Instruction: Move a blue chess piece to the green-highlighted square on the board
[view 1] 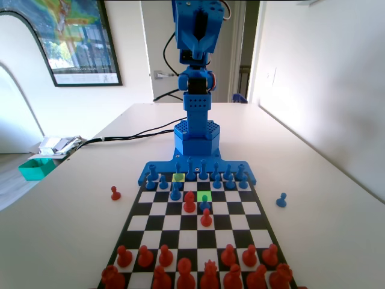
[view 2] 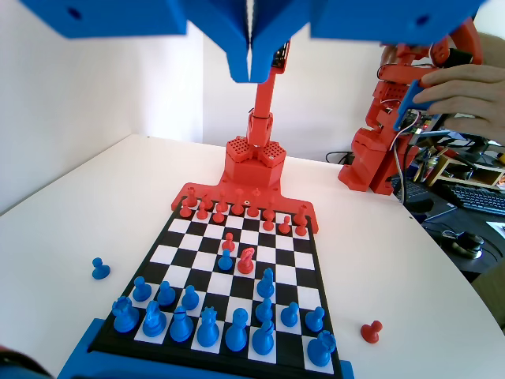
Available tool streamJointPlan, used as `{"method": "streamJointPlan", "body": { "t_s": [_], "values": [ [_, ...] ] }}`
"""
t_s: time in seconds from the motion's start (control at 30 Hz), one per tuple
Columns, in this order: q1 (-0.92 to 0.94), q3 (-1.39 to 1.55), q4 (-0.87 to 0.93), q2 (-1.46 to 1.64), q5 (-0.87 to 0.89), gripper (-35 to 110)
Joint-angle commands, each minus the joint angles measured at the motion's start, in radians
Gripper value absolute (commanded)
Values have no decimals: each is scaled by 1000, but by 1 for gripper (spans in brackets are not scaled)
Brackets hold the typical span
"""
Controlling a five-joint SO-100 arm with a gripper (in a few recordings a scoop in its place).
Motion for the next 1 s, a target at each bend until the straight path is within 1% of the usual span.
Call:
{"method": "streamJointPlan", "body": {
  "t_s": [0.0, 0.27, 0.4, 0.47, 0.57, 0.8, 0.97],
  "values": [
    [-6, 6, -17, 3, -6, 6],
    [2, 5, -15, 3, -3, 6],
    [6, 5, -14, 3, -3, 1],
    [5, 0, -15, 3, -29, 1],
    [3, -34, -26, -15, -21, 1],
    [-25, -249, 15, -249, 3, 1],
    [6, -302, -2, -423, -17, 2]
  ]
}}
